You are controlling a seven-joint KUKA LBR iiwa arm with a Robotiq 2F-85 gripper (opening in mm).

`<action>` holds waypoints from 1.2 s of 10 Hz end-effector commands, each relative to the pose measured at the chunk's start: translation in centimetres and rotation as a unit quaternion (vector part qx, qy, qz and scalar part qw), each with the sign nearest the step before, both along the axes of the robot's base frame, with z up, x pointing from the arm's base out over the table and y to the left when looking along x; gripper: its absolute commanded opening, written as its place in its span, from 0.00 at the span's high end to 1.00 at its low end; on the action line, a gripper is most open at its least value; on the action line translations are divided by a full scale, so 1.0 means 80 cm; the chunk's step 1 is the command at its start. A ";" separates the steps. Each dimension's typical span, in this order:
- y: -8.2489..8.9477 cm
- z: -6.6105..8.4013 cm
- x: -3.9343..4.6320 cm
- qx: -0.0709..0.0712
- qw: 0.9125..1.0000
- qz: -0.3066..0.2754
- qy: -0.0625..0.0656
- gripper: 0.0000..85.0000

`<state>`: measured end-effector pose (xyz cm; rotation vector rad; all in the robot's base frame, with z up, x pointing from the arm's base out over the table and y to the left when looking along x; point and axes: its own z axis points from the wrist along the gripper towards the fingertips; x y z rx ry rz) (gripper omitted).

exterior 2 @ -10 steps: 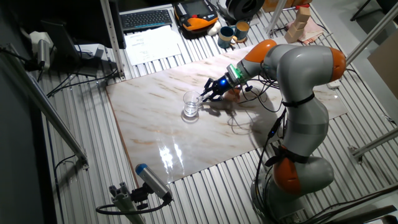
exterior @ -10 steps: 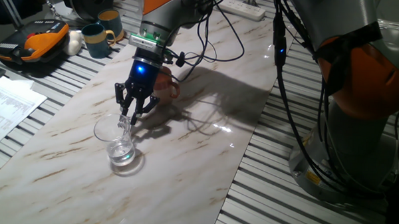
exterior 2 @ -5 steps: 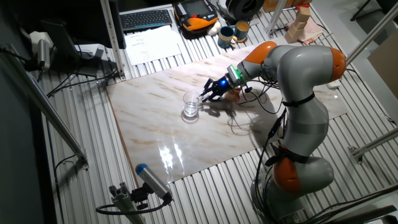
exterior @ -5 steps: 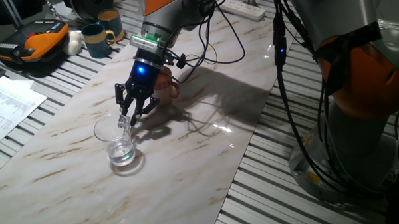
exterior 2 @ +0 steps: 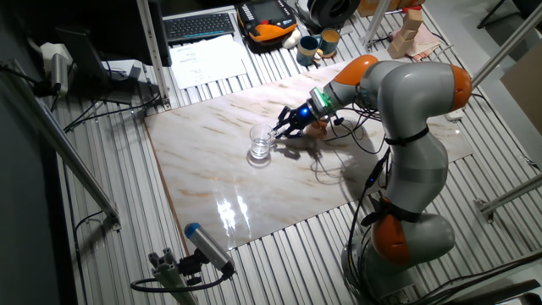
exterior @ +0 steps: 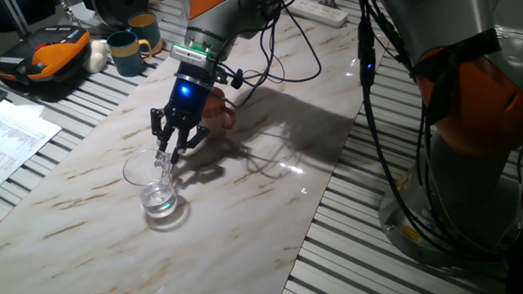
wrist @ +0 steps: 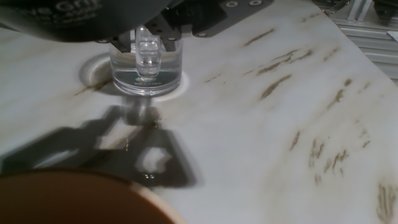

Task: Pour the water from one cup into another empty cup

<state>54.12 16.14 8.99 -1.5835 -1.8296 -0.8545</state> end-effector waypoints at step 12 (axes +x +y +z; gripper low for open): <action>0.002 0.004 0.001 0.007 1.000 -0.007 -0.003 0.60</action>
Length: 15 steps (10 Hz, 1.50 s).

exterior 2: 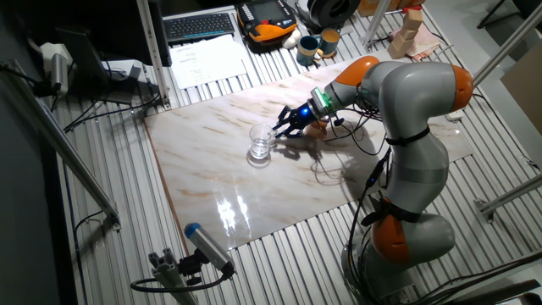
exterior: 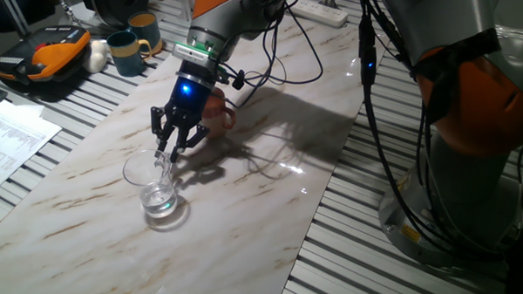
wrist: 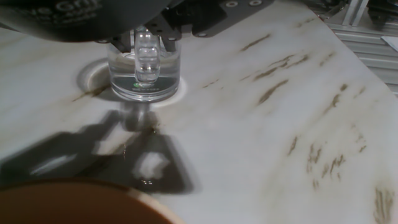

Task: Pour the water from one cup into another empty cup

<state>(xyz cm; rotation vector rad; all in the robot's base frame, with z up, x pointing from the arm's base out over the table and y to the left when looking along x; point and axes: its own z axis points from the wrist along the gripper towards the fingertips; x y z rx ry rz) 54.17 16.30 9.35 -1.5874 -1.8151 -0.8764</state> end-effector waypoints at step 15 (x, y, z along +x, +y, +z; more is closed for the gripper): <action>0.008 0.030 0.005 -0.023 0.999 0.027 0.005 1.00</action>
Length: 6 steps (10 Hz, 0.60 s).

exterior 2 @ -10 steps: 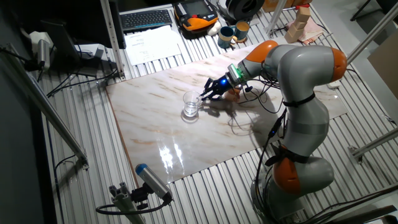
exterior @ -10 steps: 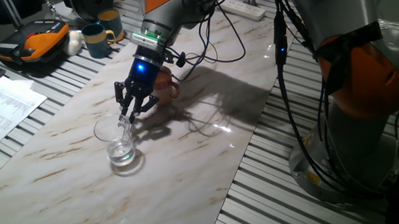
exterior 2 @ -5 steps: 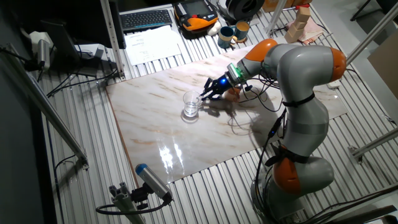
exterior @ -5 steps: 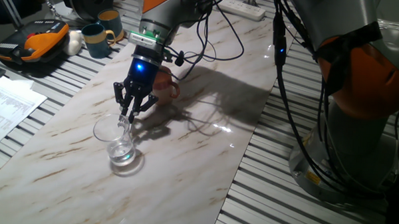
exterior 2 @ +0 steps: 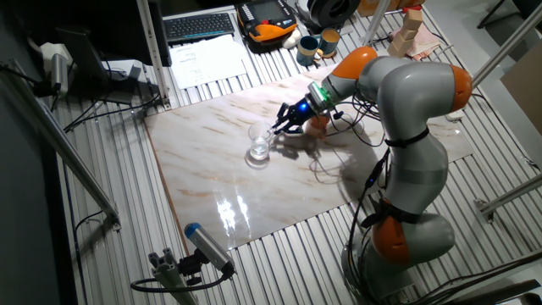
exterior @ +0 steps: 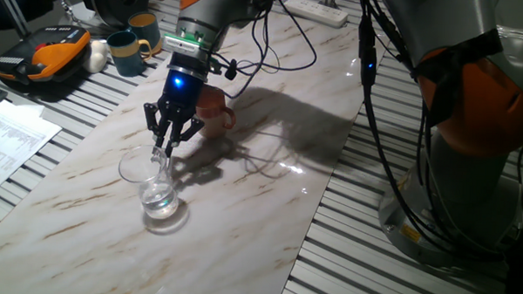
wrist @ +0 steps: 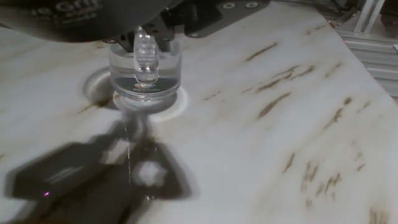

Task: Pour the water from one cup into another empty cup

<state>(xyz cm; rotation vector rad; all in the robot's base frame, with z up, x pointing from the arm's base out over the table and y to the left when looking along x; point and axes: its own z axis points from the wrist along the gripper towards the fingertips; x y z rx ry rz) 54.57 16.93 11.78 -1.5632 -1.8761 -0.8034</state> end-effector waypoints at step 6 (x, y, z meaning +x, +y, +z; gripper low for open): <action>0.009 0.034 0.004 -0.077 0.997 -0.013 -0.015 1.00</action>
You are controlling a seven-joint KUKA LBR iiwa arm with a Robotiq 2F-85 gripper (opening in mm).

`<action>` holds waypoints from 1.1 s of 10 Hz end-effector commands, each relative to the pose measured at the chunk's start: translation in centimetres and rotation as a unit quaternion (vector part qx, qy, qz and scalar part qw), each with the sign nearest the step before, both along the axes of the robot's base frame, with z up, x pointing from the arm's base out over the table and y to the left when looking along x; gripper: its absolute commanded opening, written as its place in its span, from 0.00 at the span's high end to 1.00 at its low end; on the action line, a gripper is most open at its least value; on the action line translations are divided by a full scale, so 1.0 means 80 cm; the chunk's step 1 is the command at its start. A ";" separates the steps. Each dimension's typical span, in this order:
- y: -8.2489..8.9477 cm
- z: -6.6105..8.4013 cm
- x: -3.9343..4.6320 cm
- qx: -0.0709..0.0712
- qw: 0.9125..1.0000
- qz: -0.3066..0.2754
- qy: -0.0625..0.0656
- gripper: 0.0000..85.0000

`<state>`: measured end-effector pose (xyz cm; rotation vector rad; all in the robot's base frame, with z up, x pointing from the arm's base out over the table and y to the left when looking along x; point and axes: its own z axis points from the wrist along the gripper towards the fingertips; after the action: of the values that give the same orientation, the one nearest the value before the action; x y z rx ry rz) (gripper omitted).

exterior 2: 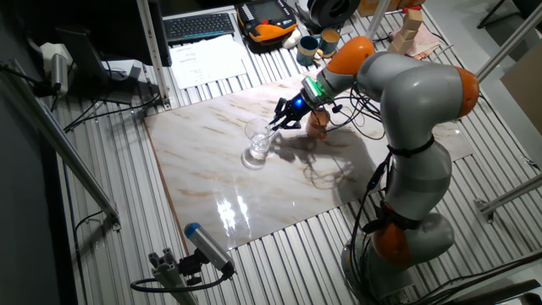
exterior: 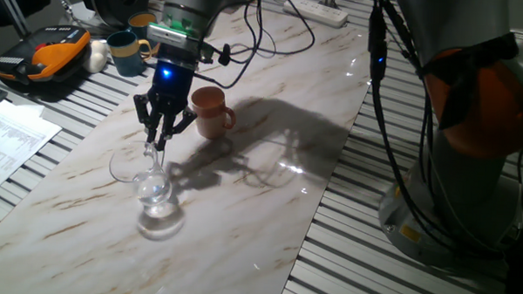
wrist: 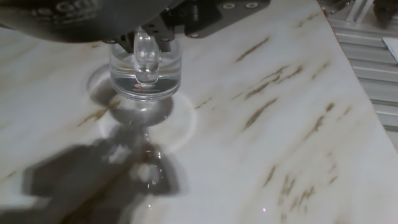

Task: Pour the water from one cup into another empty cup

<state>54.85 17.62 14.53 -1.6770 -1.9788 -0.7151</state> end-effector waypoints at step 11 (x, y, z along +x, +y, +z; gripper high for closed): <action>-0.008 0.046 -0.002 -0.088 0.996 -0.010 -0.017 1.00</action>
<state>54.69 16.87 18.36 -1.8050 -2.0924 -0.6096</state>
